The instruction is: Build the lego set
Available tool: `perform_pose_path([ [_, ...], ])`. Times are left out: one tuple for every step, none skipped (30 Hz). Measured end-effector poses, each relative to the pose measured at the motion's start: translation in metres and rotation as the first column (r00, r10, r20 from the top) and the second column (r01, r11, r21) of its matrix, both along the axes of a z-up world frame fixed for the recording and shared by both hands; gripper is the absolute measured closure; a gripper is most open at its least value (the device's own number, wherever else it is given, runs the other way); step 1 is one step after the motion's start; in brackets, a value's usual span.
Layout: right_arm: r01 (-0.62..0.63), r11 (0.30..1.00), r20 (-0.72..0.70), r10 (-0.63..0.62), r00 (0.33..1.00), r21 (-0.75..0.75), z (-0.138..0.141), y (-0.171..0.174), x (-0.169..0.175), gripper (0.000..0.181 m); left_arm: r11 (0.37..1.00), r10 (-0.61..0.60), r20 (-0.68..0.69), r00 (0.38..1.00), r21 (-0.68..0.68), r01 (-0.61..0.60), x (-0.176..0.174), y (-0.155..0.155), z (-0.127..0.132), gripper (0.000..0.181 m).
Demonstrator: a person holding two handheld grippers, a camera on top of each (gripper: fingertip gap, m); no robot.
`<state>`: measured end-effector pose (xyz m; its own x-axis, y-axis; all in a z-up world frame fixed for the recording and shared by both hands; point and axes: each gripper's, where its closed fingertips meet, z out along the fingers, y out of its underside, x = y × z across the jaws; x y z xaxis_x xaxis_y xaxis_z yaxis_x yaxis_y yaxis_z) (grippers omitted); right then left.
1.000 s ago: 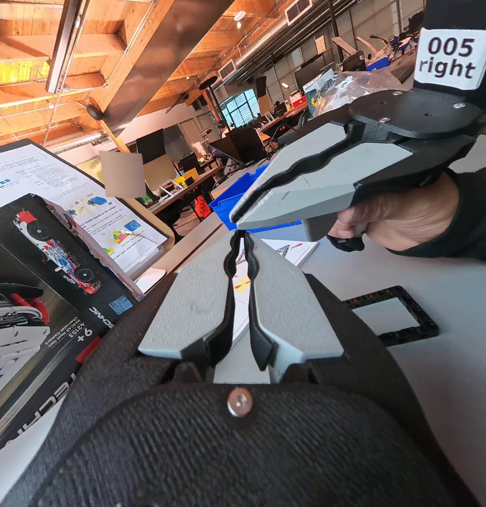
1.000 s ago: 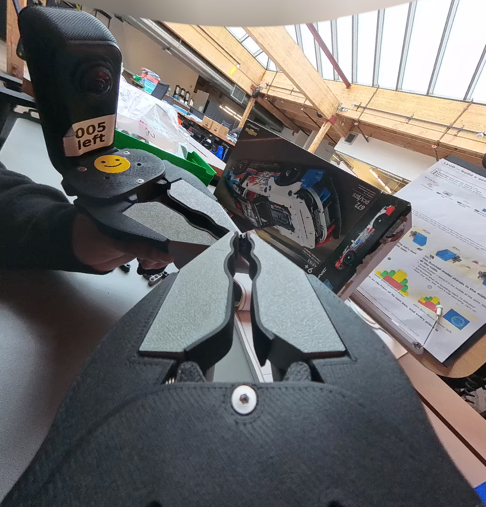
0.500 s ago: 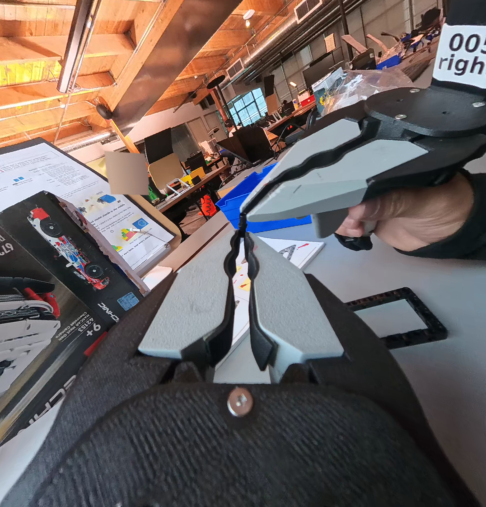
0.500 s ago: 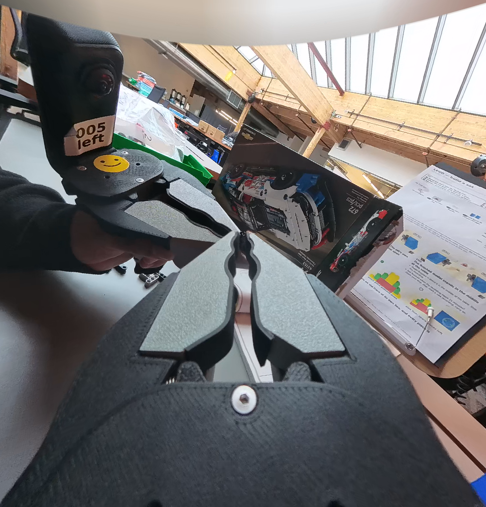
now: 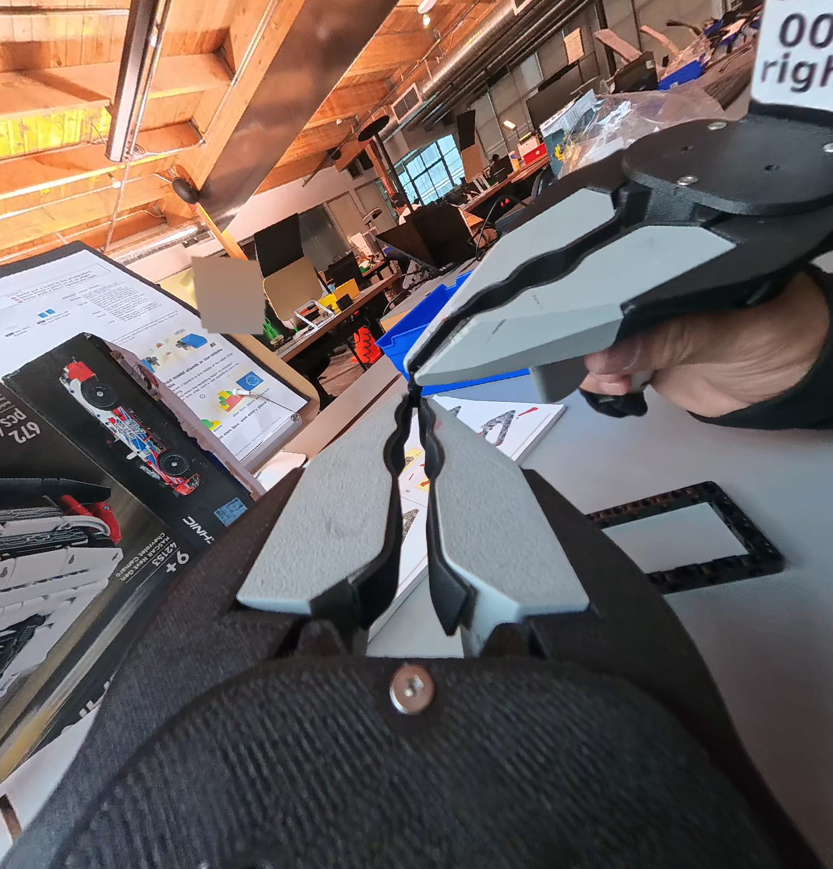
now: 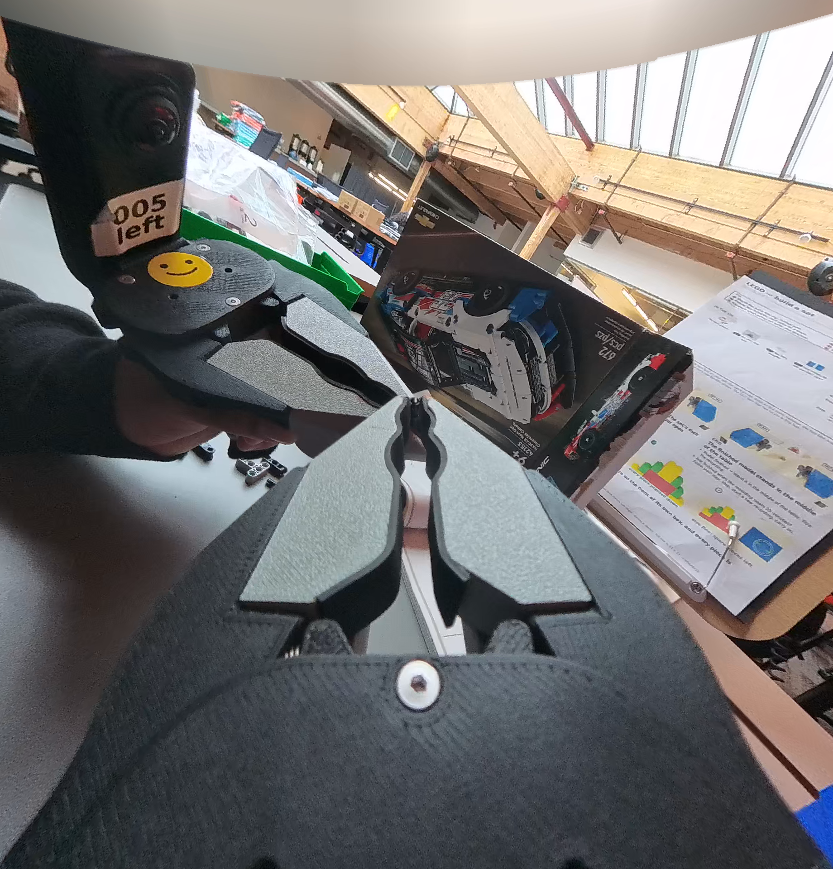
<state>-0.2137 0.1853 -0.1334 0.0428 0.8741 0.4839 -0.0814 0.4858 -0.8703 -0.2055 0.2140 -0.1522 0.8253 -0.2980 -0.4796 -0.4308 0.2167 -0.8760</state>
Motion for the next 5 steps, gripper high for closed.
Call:
perform_pose_path([
  [0.004, 1.0, 0.004, -0.004, 1.0, 0.009, -0.0005, 0.0, -0.0002, 0.181, 1.0, 0.003, -0.006, 1.0, -0.001, -0.003, -0.0001, 0.0002, -0.0005, 0.18],
  [0.006, 1.0, 0.008, -0.007, 1.0, 0.017, -0.0009, -0.0001, -0.0002, 0.181, 1.0, 0.005, -0.01, 1.0, 0.0, -0.005, -0.0001, 0.0002, -0.0007, 0.18],
  [0.009, 1.0, 0.013, -0.009, 1.0, 0.025, -0.0012, -0.0002, -0.0002, 0.181, 1.0, 0.006, -0.012, 1.0, -0.001, -0.006, -0.0001, 0.0003, -0.0009, 0.18],
  [0.011, 0.999, 0.018, -0.012, 1.0, 0.031, -0.0016, -0.0001, -0.0002, 0.181, 1.0, 0.007, -0.014, 1.0, -0.002, -0.007, -0.0001, 0.0003, -0.0012, 0.18],
  [0.013, 0.999, 0.024, -0.014, 1.0, 0.036, -0.0019, 0.0, -0.0002, 0.181, 1.0, 0.008, -0.016, 1.0, -0.002, -0.008, -0.0001, 0.0004, -0.0014, 0.18],
])
